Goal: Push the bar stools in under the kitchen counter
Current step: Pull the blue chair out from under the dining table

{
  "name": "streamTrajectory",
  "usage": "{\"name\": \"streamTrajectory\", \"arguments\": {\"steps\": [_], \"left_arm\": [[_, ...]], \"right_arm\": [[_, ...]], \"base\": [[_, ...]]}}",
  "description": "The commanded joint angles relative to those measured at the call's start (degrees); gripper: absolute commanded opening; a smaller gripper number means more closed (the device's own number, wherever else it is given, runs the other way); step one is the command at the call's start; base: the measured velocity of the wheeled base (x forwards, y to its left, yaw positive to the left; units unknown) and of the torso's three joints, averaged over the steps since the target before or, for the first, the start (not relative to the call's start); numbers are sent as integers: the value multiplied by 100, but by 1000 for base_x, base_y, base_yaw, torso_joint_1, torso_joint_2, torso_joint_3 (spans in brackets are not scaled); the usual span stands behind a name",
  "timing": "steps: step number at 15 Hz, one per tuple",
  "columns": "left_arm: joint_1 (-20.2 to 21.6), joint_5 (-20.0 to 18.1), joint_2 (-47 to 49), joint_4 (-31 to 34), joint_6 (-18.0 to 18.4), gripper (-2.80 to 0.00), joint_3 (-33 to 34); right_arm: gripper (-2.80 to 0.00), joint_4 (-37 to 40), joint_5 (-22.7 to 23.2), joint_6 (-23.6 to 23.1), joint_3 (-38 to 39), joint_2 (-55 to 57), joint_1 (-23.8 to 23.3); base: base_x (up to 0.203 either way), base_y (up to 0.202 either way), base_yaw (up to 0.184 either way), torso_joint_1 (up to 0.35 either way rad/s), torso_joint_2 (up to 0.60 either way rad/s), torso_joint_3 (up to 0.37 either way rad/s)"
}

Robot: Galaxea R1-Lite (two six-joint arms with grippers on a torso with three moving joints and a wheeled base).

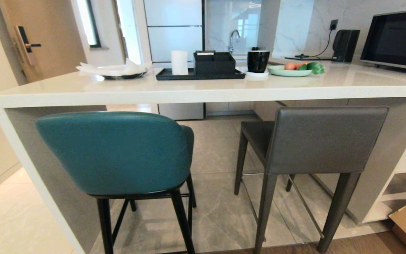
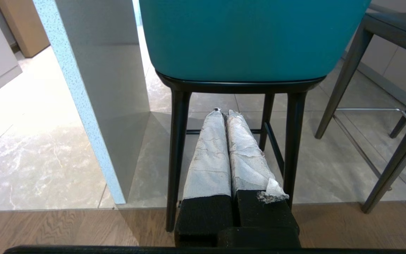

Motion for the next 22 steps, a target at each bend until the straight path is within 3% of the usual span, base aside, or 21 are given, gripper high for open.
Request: {"name": "streamTrajectory", "arguments": {"steps": [1,8,22], "left_arm": [[-1,1,-9,-1,0,-280,1],[-10,1,-9,-1,0,-280,1],[-9,1,-9,-1,0,-280,1]], "right_arm": [[-280,4,5,2,0,5,5],[-280,0,0,2,0,5,-2],[-280,0,0,2,0,5,-2]], "base": [[0,0,0,0,0,0],[2,19,-1,0,0,0],[0,191,-2,2,3,3]]}}
